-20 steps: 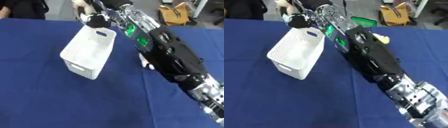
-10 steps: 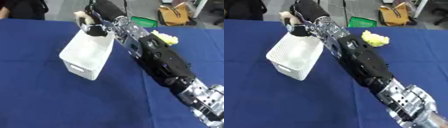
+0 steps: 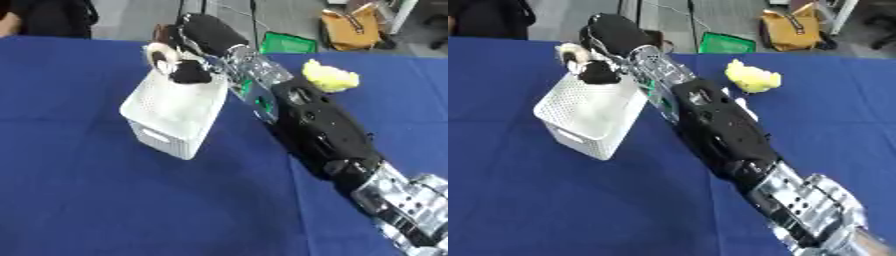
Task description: Pick up objects on the table and place them in the box.
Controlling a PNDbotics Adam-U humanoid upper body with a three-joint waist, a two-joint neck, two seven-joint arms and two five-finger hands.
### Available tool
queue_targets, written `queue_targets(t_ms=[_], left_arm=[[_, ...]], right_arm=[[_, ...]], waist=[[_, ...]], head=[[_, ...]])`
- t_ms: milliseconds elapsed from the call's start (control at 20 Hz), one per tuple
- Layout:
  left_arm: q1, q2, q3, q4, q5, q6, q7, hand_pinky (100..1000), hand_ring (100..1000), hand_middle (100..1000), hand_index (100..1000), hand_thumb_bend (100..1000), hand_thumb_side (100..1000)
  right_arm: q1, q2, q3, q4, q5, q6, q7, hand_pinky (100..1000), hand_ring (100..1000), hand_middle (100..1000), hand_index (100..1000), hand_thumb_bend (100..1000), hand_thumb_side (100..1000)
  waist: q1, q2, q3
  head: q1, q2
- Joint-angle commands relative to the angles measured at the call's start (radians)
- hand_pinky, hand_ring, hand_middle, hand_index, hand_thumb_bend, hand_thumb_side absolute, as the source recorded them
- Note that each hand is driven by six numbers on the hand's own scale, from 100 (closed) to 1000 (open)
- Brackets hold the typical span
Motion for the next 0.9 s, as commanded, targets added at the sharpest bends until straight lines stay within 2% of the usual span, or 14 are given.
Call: queue_targets(t_ms=[50,350,650,800,900], left_arm=[[-0.016,0.006,-0.001,-0.014,0.001,-0.014,0.014,758,800,778,757,100,680],[-0.016,0.005,-0.001,-0.014,0.001,-0.013,0.014,759,800,778,756,100,680],[-0.015,0.005,-0.001,-0.014,0.001,-0.012,0.013,759,800,778,756,100,679],[-0.013,0.006,-0.001,-0.014,0.000,-0.011,0.013,759,800,778,756,100,679],[-0.009,0.008,0.000,-0.014,-0.001,-0.010,0.014,759,800,778,757,100,679]], right_arm=[[-0.020,-0.006,-0.014,-0.001,0.019,-0.026,0.028,893,879,554,683,322,923],[-0.022,-0.006,-0.019,-0.001,0.030,-0.042,0.051,904,900,590,715,365,943],[-0.024,-0.006,-0.022,-0.012,0.029,-0.042,0.057,906,902,583,696,349,929],[-0.024,-0.016,-0.021,-0.049,0.003,-0.034,0.053,906,902,579,687,342,929],[-0.025,-0.038,-0.027,-0.120,-0.034,-0.019,0.038,905,901,565,665,318,922]], waist=[[0.007,-0.017,0.002],[0.009,-0.016,0.000],[0.012,-0.019,-0.006],[0.013,-0.021,-0.012],[0.014,-0.025,-0.018]], head=[[0.000,-0.010],[0.002,-0.008],[0.006,-0.004],[0.009,-0.001],[0.015,0.004]])
